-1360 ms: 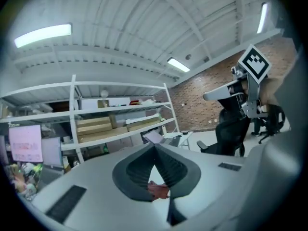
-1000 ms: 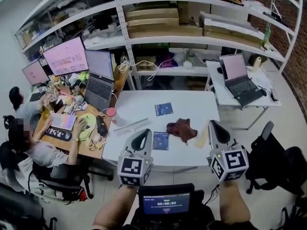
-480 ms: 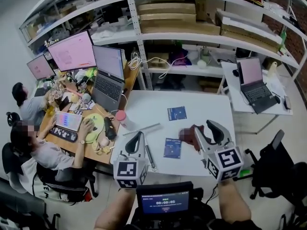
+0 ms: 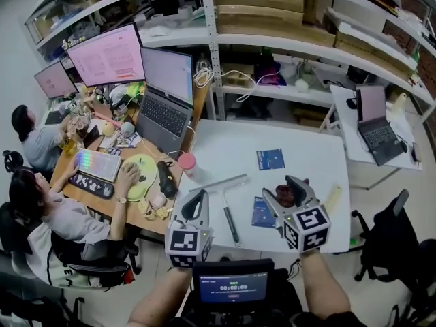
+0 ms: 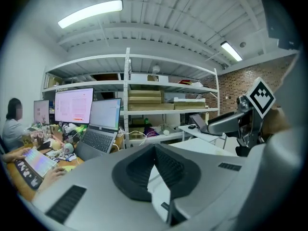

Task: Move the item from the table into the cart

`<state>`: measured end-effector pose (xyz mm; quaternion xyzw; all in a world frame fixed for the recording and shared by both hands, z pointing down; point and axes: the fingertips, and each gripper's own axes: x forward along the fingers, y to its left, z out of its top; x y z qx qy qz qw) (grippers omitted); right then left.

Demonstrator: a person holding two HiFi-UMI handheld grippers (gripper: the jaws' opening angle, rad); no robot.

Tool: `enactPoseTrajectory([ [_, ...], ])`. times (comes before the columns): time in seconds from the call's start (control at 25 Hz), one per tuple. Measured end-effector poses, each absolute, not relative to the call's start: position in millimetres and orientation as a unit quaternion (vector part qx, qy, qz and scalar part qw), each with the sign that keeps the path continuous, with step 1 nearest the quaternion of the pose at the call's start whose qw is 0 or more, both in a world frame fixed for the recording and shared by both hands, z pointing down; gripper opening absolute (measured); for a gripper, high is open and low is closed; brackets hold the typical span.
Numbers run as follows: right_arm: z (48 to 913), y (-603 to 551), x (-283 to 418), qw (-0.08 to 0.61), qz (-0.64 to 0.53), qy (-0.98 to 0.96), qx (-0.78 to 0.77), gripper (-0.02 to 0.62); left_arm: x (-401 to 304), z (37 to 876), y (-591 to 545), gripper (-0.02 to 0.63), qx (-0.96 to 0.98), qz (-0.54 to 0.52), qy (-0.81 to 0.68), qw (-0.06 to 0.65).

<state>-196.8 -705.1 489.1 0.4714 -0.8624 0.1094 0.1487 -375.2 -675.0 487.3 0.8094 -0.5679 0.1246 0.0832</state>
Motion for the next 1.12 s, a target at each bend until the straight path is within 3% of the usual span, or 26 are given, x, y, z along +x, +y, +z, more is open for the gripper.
enactPoseTrajectory([
  [0.28,614.0,-709.4,-265.4,0.232,0.173,-0.864,0.411,0.290,-418.0,564.6,-670.5,0.008,0.765,0.148,-0.605,0.163],
  [0.44,676.0,-718.3,-241.8,0.280,0.199,-0.831,0.437,0.290,-418.5,597.0,-668.4,0.008,0.754,0.171,-0.606,0.187],
  [0.56,726.3,-713.9,-216.4,0.321,0.249,-0.797,0.447,0.403,-401.8,617.5,-668.2,0.008,0.757,0.184,-0.591,0.210],
  [1.0,810.3,-730.3,-170.1,0.382,0.282,-0.738,0.479,0.403,-327.6,687.0,-708.3,0.008,0.789,0.216,-0.533,0.217],
  [1.12,821.9,-736.2,-165.4,0.386,0.291,-0.731,0.482,0.436,-313.8,703.3,-716.8,0.008,0.798,0.233,-0.511,0.218],
])
